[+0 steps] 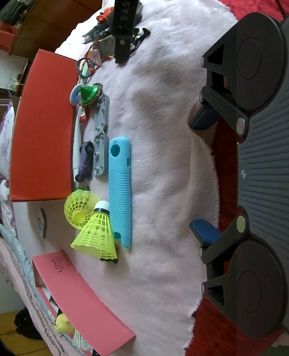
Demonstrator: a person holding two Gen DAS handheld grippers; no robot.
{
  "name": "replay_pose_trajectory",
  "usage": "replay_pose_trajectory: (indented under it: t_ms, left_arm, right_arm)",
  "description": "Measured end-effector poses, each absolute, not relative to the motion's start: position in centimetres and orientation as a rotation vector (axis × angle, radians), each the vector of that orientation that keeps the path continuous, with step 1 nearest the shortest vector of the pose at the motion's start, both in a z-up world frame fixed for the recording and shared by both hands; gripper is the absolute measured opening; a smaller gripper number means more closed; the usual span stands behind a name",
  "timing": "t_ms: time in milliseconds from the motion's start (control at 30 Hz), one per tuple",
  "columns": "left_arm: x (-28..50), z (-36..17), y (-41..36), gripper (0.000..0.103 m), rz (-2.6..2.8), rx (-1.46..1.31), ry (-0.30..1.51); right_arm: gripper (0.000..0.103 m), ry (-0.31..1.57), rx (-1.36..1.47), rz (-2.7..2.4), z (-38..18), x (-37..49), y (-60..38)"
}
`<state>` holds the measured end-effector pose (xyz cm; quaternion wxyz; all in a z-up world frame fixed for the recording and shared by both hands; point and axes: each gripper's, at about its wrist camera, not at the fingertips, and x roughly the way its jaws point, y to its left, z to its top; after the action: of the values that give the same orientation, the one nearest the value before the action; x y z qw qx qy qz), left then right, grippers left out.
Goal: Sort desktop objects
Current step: 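Withdraw both open grippers from the red box back toward the toys, then grasp the robot figure with the right gripper while the left grasps the blue rubber handle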
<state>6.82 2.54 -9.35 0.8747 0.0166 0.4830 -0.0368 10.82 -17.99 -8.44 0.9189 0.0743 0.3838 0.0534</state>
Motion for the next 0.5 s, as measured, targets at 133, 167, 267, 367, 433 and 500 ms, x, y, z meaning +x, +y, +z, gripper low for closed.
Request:
replay_pose_trajectory:
  t_ms: [133,167,267,367,433,500]
  left_arm:
    - [7.5,-9.7,1.9,0.088,-0.075,0.023,1.002]
    - [7.5,-9.8,1.7,0.089,-0.075,0.023,1.003]
    - [7.4,-9.9,1.2,0.09,-0.079,0.041,1.002]
    - [7.3,-9.9,1.1,0.09,-0.083,0.05,1.001]
    - [7.3,-9.8,1.1,0.09,-0.085,0.047,1.002]
    - [7.3,-9.8,1.1,0.09,-0.087,0.043,1.004]
  right_arm:
    - [0.045,0.81,0.095,0.069,-9.4,11.6,-20.0]
    - [0.045,0.822,0.093,0.059,-9.8,11.8,-20.5]
    - [0.047,0.858,0.105,0.055,-11.0,12.4,-21.4]
    - [0.048,0.86,0.091,0.052,-11.8,12.8,-21.4]
    - [0.048,0.852,0.077,0.047,-11.9,12.9,-21.2]
    - [0.046,0.846,0.074,0.045,-12.0,13.0,-21.1]
